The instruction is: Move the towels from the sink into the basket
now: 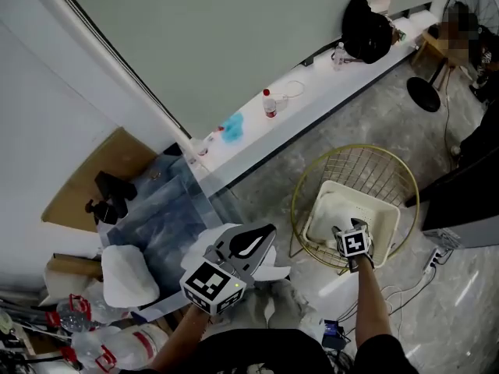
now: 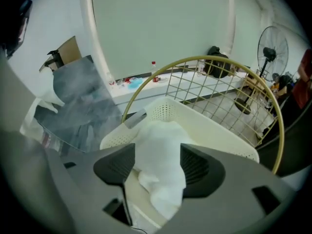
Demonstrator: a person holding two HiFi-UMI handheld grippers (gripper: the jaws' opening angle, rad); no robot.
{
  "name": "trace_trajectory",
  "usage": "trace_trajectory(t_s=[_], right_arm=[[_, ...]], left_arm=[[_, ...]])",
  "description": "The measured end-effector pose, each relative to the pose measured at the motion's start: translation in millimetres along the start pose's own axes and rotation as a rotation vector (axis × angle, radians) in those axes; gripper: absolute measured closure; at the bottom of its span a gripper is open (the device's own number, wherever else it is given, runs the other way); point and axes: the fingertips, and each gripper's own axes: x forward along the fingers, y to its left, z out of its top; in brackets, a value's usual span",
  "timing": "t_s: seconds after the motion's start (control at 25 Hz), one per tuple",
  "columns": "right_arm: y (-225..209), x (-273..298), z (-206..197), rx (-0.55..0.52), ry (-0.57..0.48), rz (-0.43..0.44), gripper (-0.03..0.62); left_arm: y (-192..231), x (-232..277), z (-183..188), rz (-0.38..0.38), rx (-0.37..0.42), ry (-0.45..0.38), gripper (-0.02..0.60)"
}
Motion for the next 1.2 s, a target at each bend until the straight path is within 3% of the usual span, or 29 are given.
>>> trace_trajectory(t_s=[0.16, 0.44, 0.72, 1.2], right_arm=[[9, -16, 22, -0.009, -0.067, 0.012, 0.314], [38, -108, 106, 0.006, -0.388, 0.026, 0.388], [112, -212, 170, -0.03, -0.647, 0.104, 0.398], [286, -265, 153, -0.133, -0.695, 0.271, 0.399]], left_arm=[[11, -9, 1, 0.023, -0.008, -0.014, 0.568], [11, -34, 9, 0.027, -0.008, -0.06, 0.568], [17, -77, 18, 0.032, 0.017, -0.116, 0.568], [45, -171, -17, 0.079, -0.019, -0.146, 0.568]])
